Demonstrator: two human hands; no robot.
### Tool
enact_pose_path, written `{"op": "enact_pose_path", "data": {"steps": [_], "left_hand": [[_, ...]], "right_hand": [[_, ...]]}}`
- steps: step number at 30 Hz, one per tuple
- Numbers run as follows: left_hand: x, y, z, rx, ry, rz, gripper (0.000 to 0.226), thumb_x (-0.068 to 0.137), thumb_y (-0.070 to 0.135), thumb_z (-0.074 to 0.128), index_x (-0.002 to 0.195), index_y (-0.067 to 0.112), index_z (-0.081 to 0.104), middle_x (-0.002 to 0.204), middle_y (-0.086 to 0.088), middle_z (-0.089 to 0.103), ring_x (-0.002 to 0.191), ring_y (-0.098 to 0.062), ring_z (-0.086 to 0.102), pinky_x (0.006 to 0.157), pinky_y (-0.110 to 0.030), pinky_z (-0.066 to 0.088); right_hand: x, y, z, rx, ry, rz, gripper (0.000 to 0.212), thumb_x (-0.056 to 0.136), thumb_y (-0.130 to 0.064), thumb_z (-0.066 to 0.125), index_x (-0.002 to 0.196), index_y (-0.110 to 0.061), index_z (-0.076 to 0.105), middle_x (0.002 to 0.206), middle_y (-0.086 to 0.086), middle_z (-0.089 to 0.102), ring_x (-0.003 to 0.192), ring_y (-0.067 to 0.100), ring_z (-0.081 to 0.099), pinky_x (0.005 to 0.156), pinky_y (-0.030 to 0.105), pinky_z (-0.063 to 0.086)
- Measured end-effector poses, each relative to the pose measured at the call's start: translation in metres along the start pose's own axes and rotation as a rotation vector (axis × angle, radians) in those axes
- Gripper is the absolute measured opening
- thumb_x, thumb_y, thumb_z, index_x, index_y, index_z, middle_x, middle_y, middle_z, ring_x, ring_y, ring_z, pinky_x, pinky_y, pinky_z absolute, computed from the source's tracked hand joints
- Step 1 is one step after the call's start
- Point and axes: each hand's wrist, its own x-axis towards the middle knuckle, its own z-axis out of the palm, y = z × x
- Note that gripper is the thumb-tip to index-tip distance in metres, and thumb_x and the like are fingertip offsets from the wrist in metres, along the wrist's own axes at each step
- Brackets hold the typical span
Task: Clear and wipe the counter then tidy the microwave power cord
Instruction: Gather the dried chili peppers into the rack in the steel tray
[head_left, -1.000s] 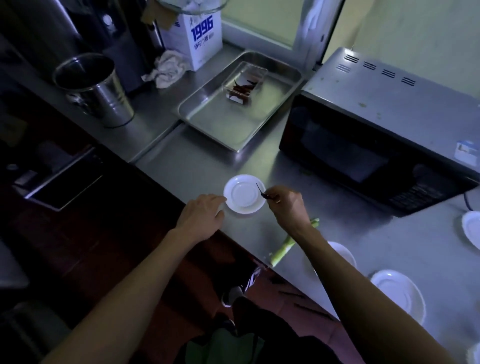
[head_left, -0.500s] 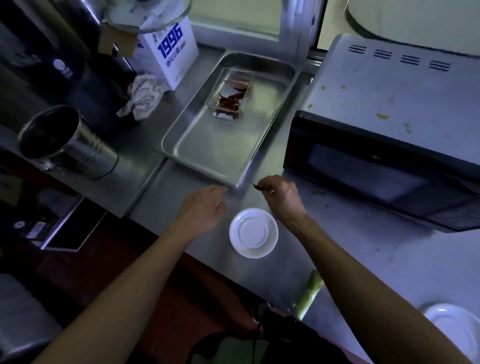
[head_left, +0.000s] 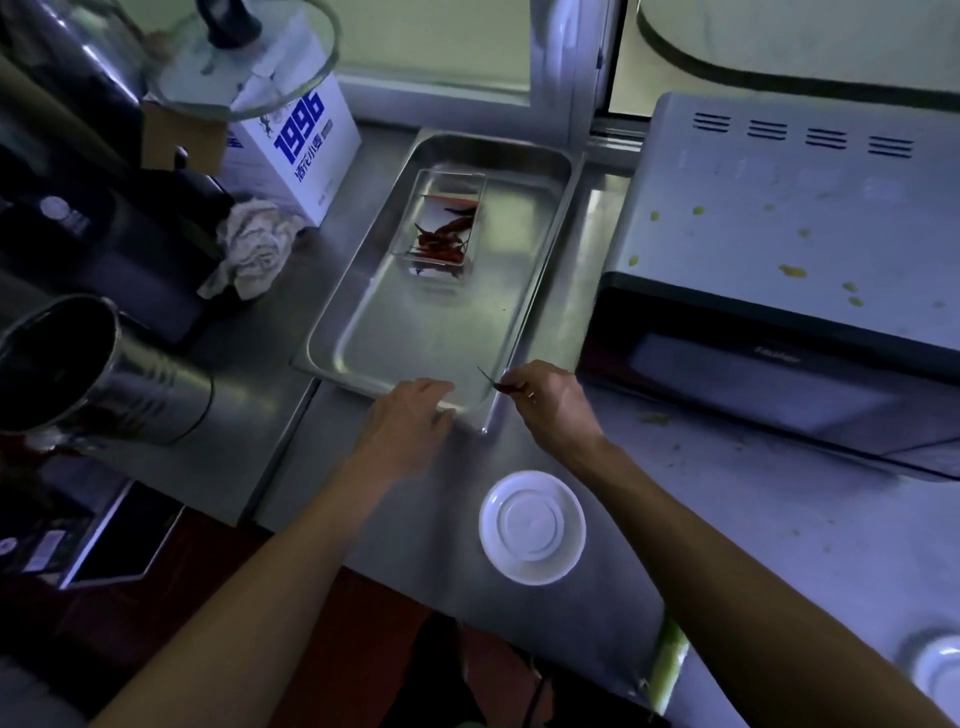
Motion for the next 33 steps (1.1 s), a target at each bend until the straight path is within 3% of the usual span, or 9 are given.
{"op": "enact_pose_path", "data": {"steps": [11,17,25,29,33], "left_hand": [[0.107,-0.079,-0.038,-0.074,-0.089,0.134,0.046,0.102,0.036,0.046,0.147,0.028,0.043,0.151,0.003,0.044,0.135,-0.021,0.042,0.111,-0.039,0.035],[0.165,-0.109,-0.068,-0.064,-0.040,0.201,0.046,0.101,0.038,0.046,0.146,0.029,0.043,0.151,0.003,0.045,0.134,-0.022,0.045,0.109,-0.040,0.037],[0.226,-0.128,-0.104,-0.140,0.004,0.263,0.041,0.099,0.031,0.051,0.140,0.022,0.052,0.142,-0.002,0.053,0.128,-0.026,0.051,0.104,-0.041,0.042],[0.256,-0.126,-0.107,-0.110,0.002,0.330,0.038,0.098,0.030,0.053,0.134,0.018,0.056,0.133,-0.002,0.058,0.118,-0.025,0.055,0.096,-0.040,0.047],[0.278,-0.125,-0.106,-0.086,0.016,0.365,0.039,0.098,0.029,0.054,0.135,0.017,0.056,0.136,-0.003,0.058,0.122,-0.025,0.053,0.099,-0.042,0.046]], "right_hand": [[0.113,-0.029,0.039,-0.130,0.115,0.047,0.021,0.082,0.005,0.065,0.095,-0.008,0.076,0.089,0.012,0.073,0.080,0.030,0.069,0.071,0.044,0.057],[0.182,-0.053,0.043,-0.165,0.159,0.107,0.019,0.087,0.002,0.064,0.098,-0.007,0.076,0.095,0.012,0.074,0.084,0.024,0.068,0.077,0.033,0.055],[0.239,-0.061,0.062,-0.211,0.157,0.142,0.020,0.086,0.004,0.061,0.093,-0.008,0.075,0.090,0.010,0.072,0.079,0.023,0.065,0.071,0.038,0.056],[0.259,-0.052,0.065,-0.259,0.180,0.134,0.018,0.087,0.000,0.066,0.096,-0.012,0.076,0.091,0.006,0.072,0.078,0.016,0.063,0.068,0.028,0.053],[0.283,-0.044,0.069,-0.274,0.184,0.132,0.019,0.087,0.002,0.066,0.096,-0.012,0.076,0.095,0.004,0.074,0.079,0.010,0.063,0.069,0.018,0.048]]}}
